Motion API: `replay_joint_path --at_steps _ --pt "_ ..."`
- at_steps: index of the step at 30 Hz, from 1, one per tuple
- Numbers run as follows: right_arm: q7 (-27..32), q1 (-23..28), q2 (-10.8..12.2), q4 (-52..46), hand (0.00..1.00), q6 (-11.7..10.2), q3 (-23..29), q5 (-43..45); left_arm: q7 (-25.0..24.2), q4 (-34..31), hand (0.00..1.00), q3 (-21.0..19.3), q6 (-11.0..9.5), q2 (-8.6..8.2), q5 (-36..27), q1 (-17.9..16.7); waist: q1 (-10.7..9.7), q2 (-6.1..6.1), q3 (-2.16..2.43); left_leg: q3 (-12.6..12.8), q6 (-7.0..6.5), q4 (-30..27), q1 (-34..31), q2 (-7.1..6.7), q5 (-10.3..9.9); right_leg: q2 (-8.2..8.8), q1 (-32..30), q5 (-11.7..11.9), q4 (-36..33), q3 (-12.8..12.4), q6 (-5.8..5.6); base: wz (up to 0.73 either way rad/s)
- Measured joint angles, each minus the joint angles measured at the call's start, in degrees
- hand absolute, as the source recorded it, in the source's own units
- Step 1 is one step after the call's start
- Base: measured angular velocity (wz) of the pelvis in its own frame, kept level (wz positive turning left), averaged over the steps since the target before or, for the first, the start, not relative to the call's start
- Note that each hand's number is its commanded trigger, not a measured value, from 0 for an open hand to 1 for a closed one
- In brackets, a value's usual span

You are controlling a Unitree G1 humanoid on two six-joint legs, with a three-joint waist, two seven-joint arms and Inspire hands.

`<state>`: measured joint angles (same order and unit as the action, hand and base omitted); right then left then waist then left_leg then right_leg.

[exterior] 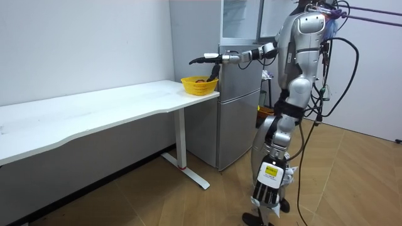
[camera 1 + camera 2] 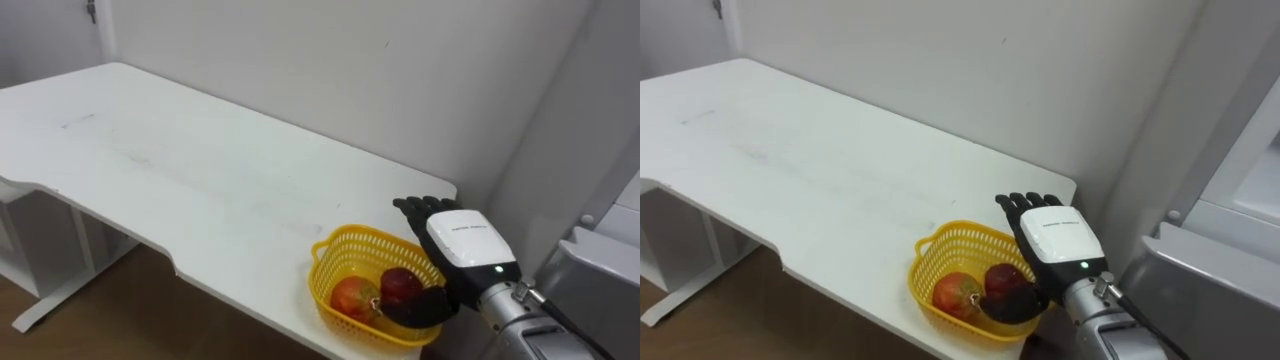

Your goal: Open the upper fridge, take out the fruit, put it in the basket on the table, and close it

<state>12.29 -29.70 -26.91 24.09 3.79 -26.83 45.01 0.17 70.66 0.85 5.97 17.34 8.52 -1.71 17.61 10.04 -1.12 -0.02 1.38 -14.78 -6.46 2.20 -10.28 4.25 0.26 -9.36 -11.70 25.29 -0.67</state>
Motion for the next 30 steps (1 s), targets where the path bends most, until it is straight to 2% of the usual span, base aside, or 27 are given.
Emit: replay_joint_path --at_steps 5,7,10,13,15,17,18,20,21,22,23,25,27,30 --pt "-0.01 -0.04 0.00 -1.45 0.00 -0.07 0.71 -0.40 0.63 0.04 0.00 -0.13 -0.02 -0.37 0.09 0.00 -0.18 -0.26 -0.10 0.27 -0.01 0.04 -0.31 0.04 -0.01 0.02 -0.29 0.00 0.01 -0.14 0.00 -0.01" --pt "0.00 -0.04 0.00 -2.73 0.00 -0.17 1.94 -0.72 0.65 0.07 0.00 -0.25 -0.01 -0.64 0.06 -0.13 -0.27 -0.46 0.01 0.37 -0.02 0.05 -0.36 0.00 -0.02 0.07 -0.38 0.00 0.01 -0.22 0.00 0.00" --pt "0.00 -0.03 -0.01 -6.23 0.00 -0.07 4.49 -3.73 0.85 -0.61 0.00 -0.69 -0.01 -1.34 0.00 -1.07 -0.32 -1.37 0.10 1.70 -0.05 0.04 0.12 0.09 -0.02 0.11 -0.53 0.00 0.00 -1.44 0.00 -0.11" --pt "0.01 0.06 -0.01 -11.50 0.00 0.07 5.75 -5.70 1.30 -1.89 0.00 -0.69 0.00 -1.76 0.01 -2.72 -1.80 -2.57 0.32 2.75 -0.21 0.15 0.81 0.09 0.08 0.32 -0.25 0.00 0.00 -1.87 0.00 -0.08" --pt "0.07 0.10 0.38 -17.13 0.00 -0.77 6.44 -7.17 1.92 -1.97 0.00 -0.75 0.00 -2.18 0.09 -4.06 -3.69 -3.59 0.65 3.14 -0.24 0.25 1.23 0.05 0.10 0.43 0.16 0.00 0.01 -1.94 0.00 0.00" --pt "0.34 0.15 1.24 -20.84 0.00 -1.38 8.14 -9.37 1.95 -2.40 0.00 -0.72 -0.02 -2.38 0.06 -4.07 -4.82 -4.12 0.58 3.25 -0.27 0.37 1.73 0.05 0.11 0.44 0.59 0.00 0.07 -2.04 -0.01 -0.02" --pt "0.78 0.53 2.03 -22.50 0.00 -1.45 9.09 -11.53 1.99 -2.38 0.00 -0.64 -0.02 -2.72 -0.04 -4.24 -5.46 -4.84 0.58 3.41 -0.28 0.71 2.47 0.05 0.11 0.44 1.11 0.00 0.07 -2.33 0.00 -0.06" --pt "0.83 2.34 3.00 -25.47 0.00 -1.61 11.64 -14.27 2.14 -2.29 0.00 -0.76 -0.17 -3.50 0.04 -4.83 -5.77 -5.52 0.70 4.18 -0.30 1.47 3.59 0.11 0.11 0.44 1.91 -0.02 0.09 -3.15 -0.03 -0.15" --pt "0.88 3.40 3.94 -27.15 0.00 -1.98 12.99 -15.39 2.16 -2.06 0.00 -0.75 -0.22 -3.92 -0.02 -4.82 -6.36 -6.01 0.91 4.67 -0.32 1.87 4.27 0.16 0.10 0.44 2.06 -0.03 0.09 -3.53 -0.05 -0.22" --pt "1.29 4.72 4.76 -28.57 0.00 -2.91 14.10 -16.95 2.19 -1.94 0.00 -0.67 -0.21 -4.23 -0.09 -5.14 -7.00 -6.57 0.90 4.88 -0.32 2.04 4.61 0.15 0.11 0.43 2.31 -0.03 0.09 -3.82 -0.05 -0.18" --pt "1.56 5.57 4.96 -29.23 0.00 -3.31 14.59 -17.97 2.26 -1.94 0.00 -0.67 -0.21 -4.38 -0.10 -5.37 -7.40 -6.83 0.84 5.07 -0.33 2.11 4.94 0.17 0.11 0.44 2.53 -0.03 0.09 -3.97 -0.05 -0.18" --pt "2.02 7.93 5.00 -30.43 0.00 -4.11 15.25 -21.68 3.08 -1.92 0.00 -0.68 -0.29 -4.97 -0.02 -5.56 -7.94 -7.49 1.22 5.98 -0.34 2.48 5.73 0.23 0.10 0.41 2.67 -0.05 0.07 -5.04 -0.09 -0.22" --pt "1.95 11.41 5.02 -34.05 0.00 -4.46 16.68 -26.76 3.15 -1.74 0.00 -0.70 -0.50 -5.47 0.02 -5.60 -8.82 -8.49 1.25 6.36 -0.41 2.60 6.07 0.22 0.16 0.43 2.75 -0.05 0.03 -5.64 -0.08 -0.14" --pt "1.79 13.29 5.61 -36.67 0.00 -5.03 17.77 -30.94 2.81 -1.35 0.00 -1.87 -1.00 -5.72 0.08 -6.04 -9.49 -9.32 1.29 7.69 -0.41 3.10 6.90 0.42 0.22 0.25 2.70 -0.05 0.08 -6.99 -0.08 -0.19"
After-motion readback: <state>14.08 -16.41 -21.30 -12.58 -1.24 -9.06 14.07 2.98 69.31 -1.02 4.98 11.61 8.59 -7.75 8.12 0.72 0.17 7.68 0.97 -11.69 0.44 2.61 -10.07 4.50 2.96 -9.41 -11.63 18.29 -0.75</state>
